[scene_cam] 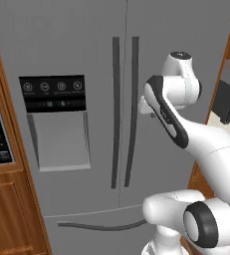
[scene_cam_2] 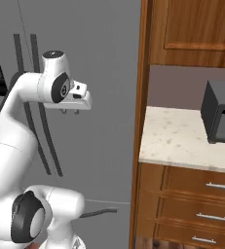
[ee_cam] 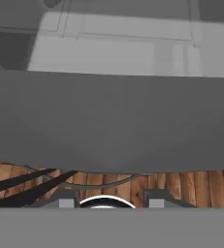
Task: Retrieve the sausage and cheese from the fridge and place them on the cutting board on the counter.
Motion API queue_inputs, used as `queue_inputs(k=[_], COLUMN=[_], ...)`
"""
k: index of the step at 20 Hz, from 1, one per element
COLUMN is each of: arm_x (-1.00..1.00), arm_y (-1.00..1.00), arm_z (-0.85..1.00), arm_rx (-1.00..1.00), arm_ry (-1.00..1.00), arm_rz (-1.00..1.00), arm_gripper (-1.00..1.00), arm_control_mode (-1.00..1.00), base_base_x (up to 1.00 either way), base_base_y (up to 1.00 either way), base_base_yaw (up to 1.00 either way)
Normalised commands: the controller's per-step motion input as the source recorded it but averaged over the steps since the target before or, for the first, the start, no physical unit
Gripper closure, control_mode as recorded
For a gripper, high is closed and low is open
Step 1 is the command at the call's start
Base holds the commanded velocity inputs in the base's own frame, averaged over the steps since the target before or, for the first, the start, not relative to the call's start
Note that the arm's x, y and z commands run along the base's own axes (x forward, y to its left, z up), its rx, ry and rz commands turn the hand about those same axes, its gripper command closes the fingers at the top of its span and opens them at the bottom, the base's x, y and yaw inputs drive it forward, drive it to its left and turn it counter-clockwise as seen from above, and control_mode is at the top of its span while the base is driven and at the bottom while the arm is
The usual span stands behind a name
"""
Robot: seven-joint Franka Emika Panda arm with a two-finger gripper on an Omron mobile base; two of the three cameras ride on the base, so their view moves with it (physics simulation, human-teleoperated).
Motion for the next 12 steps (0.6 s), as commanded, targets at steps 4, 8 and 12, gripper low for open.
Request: queue_inputs(k=[4,8,12], arm_x=[-0.22,0.0,0.0], arm_y=[0.01,0.0,0.0], arm_z=[0.0,0.0,0.0], arm_rx=[0.0,0.0,0.0], arm_ry=[0.0,0.0,0.0], arm_rz=[0.01,0.0,0.0], arm_gripper=[-1.0,-1.0,-1.0], arm_control_mode=[1.0,1.0,1.0], base_base_x=[-0.19,-0.72,-0.33], base_base_y=[0.02,0.24,0.47], base_base_yaw=[0.01,0.01,0.0])
